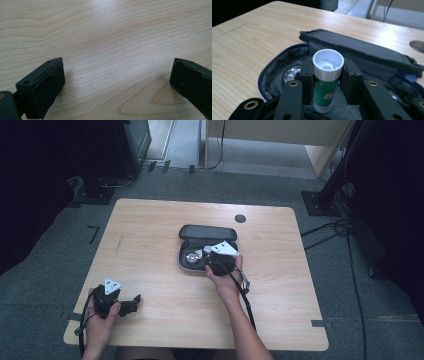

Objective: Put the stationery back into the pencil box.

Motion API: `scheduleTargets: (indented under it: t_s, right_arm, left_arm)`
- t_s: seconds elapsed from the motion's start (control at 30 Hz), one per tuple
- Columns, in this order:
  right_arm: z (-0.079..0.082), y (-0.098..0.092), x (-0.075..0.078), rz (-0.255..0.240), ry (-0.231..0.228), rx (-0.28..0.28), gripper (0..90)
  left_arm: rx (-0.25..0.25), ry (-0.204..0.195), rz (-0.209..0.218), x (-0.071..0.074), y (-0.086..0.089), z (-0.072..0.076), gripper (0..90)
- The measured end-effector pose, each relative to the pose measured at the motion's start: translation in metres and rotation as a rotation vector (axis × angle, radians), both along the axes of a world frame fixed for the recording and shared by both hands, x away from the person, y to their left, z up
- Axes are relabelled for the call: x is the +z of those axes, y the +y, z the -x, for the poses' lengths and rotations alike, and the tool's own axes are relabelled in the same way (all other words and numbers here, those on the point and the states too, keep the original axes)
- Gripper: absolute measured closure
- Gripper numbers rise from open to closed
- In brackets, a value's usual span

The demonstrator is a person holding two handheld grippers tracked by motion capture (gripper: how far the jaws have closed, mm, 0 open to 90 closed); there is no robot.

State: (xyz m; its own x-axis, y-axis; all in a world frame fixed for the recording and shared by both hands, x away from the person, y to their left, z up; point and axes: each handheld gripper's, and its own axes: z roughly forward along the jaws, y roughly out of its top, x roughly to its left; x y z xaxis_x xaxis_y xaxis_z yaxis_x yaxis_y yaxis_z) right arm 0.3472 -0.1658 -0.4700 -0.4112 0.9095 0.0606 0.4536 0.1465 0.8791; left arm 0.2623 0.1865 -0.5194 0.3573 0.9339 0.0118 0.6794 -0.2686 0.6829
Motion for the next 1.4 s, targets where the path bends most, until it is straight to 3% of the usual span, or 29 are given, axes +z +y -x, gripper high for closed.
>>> scheduleTargets:
  t_s: [0.2,0.53,0.73,1.07,1.2,1.4]
  right_arm:
    - [0.000,-0.013,0.002,-0.015,0.031,-0.011,61.6]
    - [0.003,-0.026,0.004,-0.040,0.024,-0.027,59.1]
    - [0.001,-0.020,0.011,-0.047,0.004,-0.008,62.3]
    - [-0.010,-0.015,0.007,-0.019,0.060,-0.071,63.7]
    - [-0.017,-0.015,0.010,-0.034,0.074,-0.100,64.5]
    - [-0.016,-0.010,0.009,-0.023,0.085,-0.080,61.8]
  left_arm:
    - [0.000,0.000,0.000,0.000,0.000,0.000,0.0]
    - [0.000,0.000,0.000,0.000,0.000,0.000,0.0]
    - [0.000,0.000,0.000,0.000,0.000,0.000,0.0]
    - [0.000,0.000,0.000,0.000,0.000,0.000,0.0]
    - [0.000,0.000,0.000,0.000,0.000,0.000,0.0]
    - [0.000,0.000,0.000,0.000,0.000,0.000,0.0]
